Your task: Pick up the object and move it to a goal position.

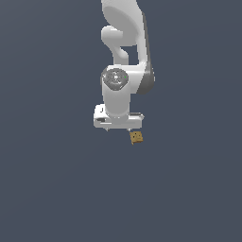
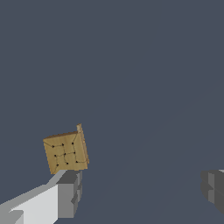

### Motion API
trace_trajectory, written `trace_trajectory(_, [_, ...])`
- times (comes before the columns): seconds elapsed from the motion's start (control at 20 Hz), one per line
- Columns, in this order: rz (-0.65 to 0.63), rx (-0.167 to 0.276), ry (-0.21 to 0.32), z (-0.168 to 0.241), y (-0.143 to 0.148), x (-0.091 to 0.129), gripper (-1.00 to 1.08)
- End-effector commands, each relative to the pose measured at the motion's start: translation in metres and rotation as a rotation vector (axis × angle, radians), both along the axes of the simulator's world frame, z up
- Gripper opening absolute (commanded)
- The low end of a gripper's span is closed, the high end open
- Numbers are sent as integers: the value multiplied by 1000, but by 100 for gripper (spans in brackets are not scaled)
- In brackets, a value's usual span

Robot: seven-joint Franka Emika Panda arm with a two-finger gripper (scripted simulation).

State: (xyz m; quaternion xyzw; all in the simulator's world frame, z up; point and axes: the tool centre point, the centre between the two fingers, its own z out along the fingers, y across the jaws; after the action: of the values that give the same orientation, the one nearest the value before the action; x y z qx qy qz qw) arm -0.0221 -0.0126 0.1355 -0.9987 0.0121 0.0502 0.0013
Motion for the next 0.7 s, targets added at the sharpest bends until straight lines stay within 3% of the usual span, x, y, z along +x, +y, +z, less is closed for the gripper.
trace_trajectory(0.0, [0,0,0,0,0,0,100])
trace_trajectory(0.4, [-73,-3,17,-16,-26,-9,100])
trace_trajectory(0.65, [-68,-4,15,-16,-23,-9,100])
